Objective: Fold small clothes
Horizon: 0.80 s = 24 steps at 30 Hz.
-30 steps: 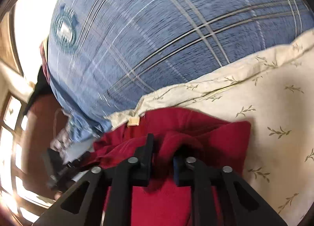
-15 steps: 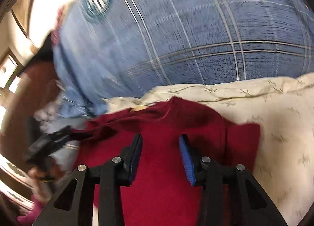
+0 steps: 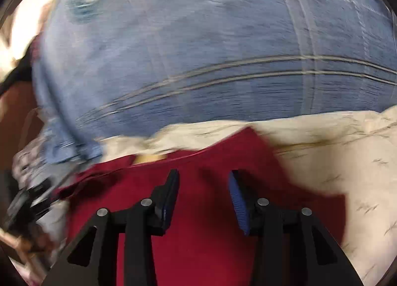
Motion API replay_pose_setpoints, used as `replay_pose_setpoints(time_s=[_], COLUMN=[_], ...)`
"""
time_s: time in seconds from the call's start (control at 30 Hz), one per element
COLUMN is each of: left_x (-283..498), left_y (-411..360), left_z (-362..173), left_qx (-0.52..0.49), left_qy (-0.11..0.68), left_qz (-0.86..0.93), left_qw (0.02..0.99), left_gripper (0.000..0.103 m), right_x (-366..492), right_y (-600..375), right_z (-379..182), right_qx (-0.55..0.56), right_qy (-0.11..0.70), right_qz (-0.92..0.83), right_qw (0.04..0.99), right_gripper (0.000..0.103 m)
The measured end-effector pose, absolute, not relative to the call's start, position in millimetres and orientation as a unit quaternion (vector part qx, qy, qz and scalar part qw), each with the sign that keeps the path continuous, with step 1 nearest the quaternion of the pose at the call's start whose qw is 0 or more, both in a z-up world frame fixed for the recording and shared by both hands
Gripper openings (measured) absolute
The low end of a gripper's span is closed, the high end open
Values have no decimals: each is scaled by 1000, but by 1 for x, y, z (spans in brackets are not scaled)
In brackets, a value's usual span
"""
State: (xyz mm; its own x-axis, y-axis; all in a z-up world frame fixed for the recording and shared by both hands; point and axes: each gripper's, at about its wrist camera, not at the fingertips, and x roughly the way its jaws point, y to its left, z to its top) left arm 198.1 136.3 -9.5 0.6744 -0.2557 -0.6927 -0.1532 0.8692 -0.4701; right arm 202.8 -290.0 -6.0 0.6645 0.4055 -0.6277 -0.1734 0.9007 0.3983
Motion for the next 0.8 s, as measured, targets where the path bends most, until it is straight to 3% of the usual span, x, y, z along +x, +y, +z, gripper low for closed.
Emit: replay_pose_setpoints(time_s=[0.27,0.4,0.57,0.73,0.8], left_x=[188,186,192,195,195], left_y=[127,129,126,113,110], left_z=[-16,-13,-19,-23,-25], left_qx=[-229,-216,-206,-188,-183], left_qy=[424,421,434,444,447], left_qz=[-21,-15,-15,-20,-20], left_qw=[876,881,877,876,875], left_gripper=[79,79,79,79,79], right_x=[197,232,268,244,221], right_y=[-130,-90,-75,-105,-135], right_z=[-7,-21,-44,-27,-16], right_qx=[27,60,61,76,78], right_qy=[382,387,420,417,397], right_qz=[284,275,242,248,245], right_qw=[879,878,872,871,881], right_gripper=[43,44,44,42,46])
